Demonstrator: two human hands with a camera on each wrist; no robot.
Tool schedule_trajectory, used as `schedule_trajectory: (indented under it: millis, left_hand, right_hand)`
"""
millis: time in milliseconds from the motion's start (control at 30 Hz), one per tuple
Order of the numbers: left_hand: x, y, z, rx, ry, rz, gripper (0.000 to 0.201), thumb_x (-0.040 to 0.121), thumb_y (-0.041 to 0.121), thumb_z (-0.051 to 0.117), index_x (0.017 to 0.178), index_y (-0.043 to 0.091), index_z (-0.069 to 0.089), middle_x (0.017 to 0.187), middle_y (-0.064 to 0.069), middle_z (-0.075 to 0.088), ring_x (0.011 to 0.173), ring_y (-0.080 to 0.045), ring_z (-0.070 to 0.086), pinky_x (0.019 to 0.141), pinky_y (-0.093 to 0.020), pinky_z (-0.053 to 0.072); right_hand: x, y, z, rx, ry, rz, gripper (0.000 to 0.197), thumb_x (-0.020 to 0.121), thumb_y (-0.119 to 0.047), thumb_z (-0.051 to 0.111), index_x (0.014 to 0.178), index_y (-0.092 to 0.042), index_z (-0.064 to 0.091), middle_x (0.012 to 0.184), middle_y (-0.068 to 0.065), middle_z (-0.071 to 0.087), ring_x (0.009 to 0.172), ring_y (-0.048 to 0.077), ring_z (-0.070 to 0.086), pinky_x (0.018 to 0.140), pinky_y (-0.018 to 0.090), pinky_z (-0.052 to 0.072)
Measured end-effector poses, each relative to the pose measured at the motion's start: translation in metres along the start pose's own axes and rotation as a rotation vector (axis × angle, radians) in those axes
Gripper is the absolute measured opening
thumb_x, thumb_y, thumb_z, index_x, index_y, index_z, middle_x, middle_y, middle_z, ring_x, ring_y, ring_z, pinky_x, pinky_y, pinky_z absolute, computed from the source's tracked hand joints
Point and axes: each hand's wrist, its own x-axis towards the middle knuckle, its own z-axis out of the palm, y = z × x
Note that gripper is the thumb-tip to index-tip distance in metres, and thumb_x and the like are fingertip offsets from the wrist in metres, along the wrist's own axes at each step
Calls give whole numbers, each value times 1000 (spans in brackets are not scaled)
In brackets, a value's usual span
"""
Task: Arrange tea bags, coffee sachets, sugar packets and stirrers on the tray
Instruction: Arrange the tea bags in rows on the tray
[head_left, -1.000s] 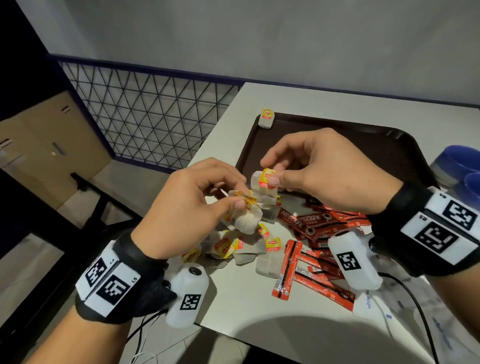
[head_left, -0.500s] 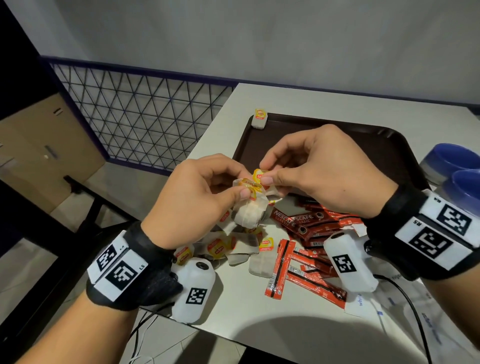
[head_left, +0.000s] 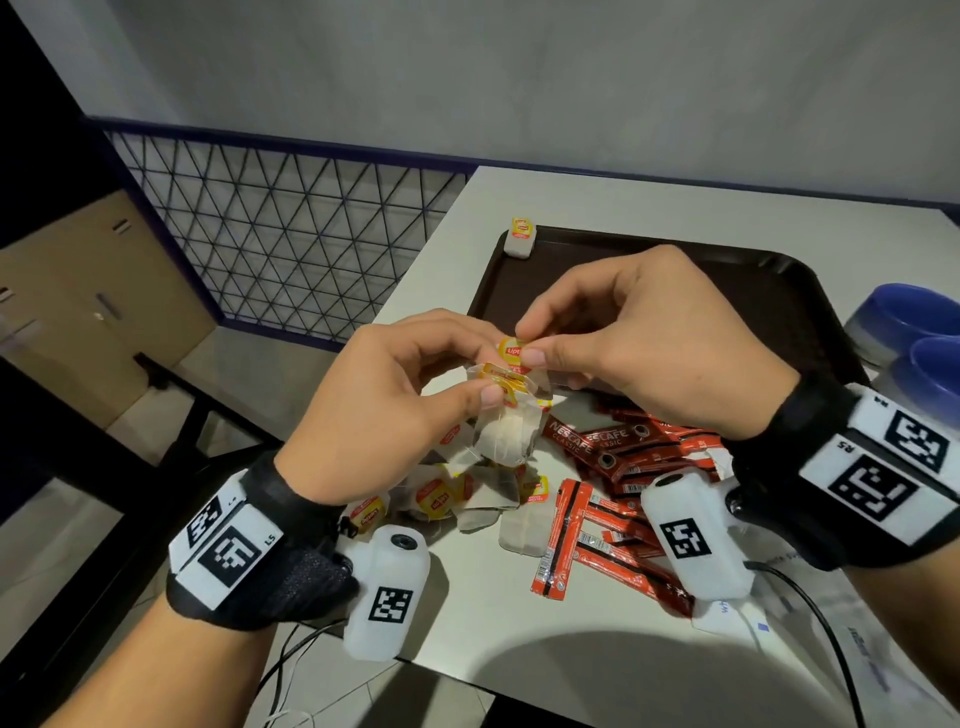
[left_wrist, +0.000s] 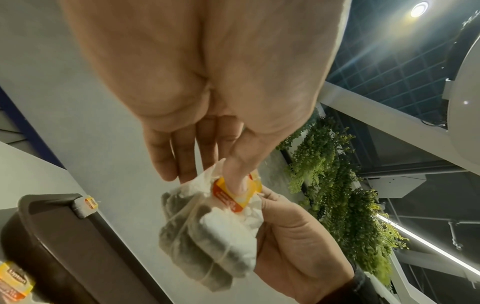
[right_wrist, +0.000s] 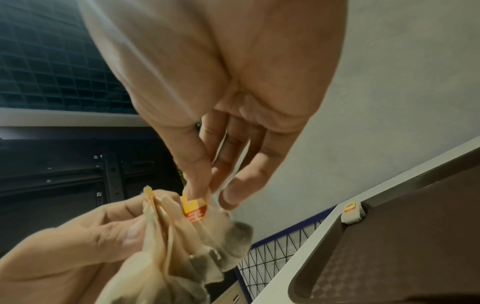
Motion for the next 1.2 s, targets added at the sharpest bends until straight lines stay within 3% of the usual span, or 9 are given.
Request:
schedule_trajectory:
  millis: [167,300,700,867,967,1033,1100,1200]
  left_hand:
    - [0,-2,-2,19,-49,-66,11,82,5,78,93,7,77,129,-2,70,124,-22,66,110,-46,49]
    - [-1,-1,1,-14,7,-12,12,82,3,76,94,5,76,135,-4,66,128,-25,62,111,-48,48]
    - [-3,4,3,21,80,-57,16,86,2,79,100,10,77,98,-9,78,94,-32,75,91,-55,60]
    - [-2,7,4,14,125,-66,19,88,-1,77,103,11,73,93,-5,77,89,-28,74,88,-46,62]
    - [-1,6,2,-36,158,-98,37,88,-4,75,117,18,67,85,-8,70,82,-24,66,81,-44,57]
    - [-2,3,-5,25,198,-100,41,90,-2,75,123,21,67,86,0,70,82,-17,65,79,-36,58]
    - [-4,1,-13,90,229,-99,32,92,2,74,114,25,73,94,4,76,83,-14,70,77,-26,57]
    - [-8,-2,-25,119,257,-108,24,93,1,71,102,23,75,94,2,78,80,-15,71,74,-25,57]
  right_hand:
    - [1,4,-4,-41,127,-35,13,81,-17,89,84,-26,80,81,-12,77,76,3,72,73,22,60]
    - [0,4,-3,-73,127,-67,15,79,-14,89,82,-26,79,82,-12,77,80,4,73,76,21,59]
    - [-3,6,2,48,-31,-85,15,78,-10,89,88,-15,79,85,-3,79,78,11,76,78,27,63]
    - [-6,9,3,71,-44,-76,14,86,-6,82,96,-15,78,93,-3,79,88,12,76,87,33,62]
    - [-7,13,2,1,-27,-53,13,89,-10,79,95,-21,78,92,-8,78,88,8,75,85,30,61]
    - [-5,18,-1,-79,-16,-17,13,89,-15,80,92,-28,78,89,-10,77,85,5,73,82,30,61]
    - [-5,21,-3,-152,-61,48,11,88,-20,81,89,-31,78,83,-11,76,77,2,70,75,28,59]
    - [-13,27,8,-326,-250,138,6,88,-27,79,86,-32,78,79,-14,75,72,2,69,71,24,57]
